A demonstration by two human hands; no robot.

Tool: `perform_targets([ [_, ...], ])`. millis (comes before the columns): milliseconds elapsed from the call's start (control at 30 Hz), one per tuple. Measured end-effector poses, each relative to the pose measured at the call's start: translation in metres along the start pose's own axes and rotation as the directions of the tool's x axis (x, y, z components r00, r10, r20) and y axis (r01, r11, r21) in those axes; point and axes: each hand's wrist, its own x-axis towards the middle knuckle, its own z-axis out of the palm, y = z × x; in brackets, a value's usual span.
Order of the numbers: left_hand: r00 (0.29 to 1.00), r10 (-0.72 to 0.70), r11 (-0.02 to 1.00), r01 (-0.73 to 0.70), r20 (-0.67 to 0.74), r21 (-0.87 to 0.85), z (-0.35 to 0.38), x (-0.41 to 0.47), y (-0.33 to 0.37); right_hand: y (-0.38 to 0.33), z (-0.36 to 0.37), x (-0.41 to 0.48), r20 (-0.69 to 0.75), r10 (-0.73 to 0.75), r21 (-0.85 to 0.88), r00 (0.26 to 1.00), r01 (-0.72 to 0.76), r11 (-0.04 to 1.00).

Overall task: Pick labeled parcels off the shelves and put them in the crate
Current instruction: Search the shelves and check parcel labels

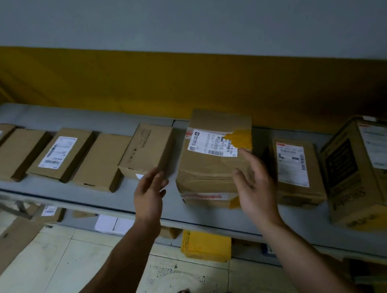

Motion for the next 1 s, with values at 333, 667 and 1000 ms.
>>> perform_targets([
  [333,0.998,0.01,1.0,-0.011,-0.063,-0.012,-0.049,0.005,0.011,-0.028,0.063,-0.003,0.176,-0.075,0.064,0.981,0.065,0.996],
  [667,0.994,-0.079,0.996,0.076,0.069,0.05,-0.121,0.08,0.031,-0.046,0.182,-0.011,0.168,0.137,0.047,0.976,-0.147,0.988],
  [1000,0.896,-0.258,0.95,0.165,0.363,0.266,-0.149,0.125,0.063,-0.047,0.248,0.008,0.067,0.504,0.052,0.861,-0.507,0.86],
])
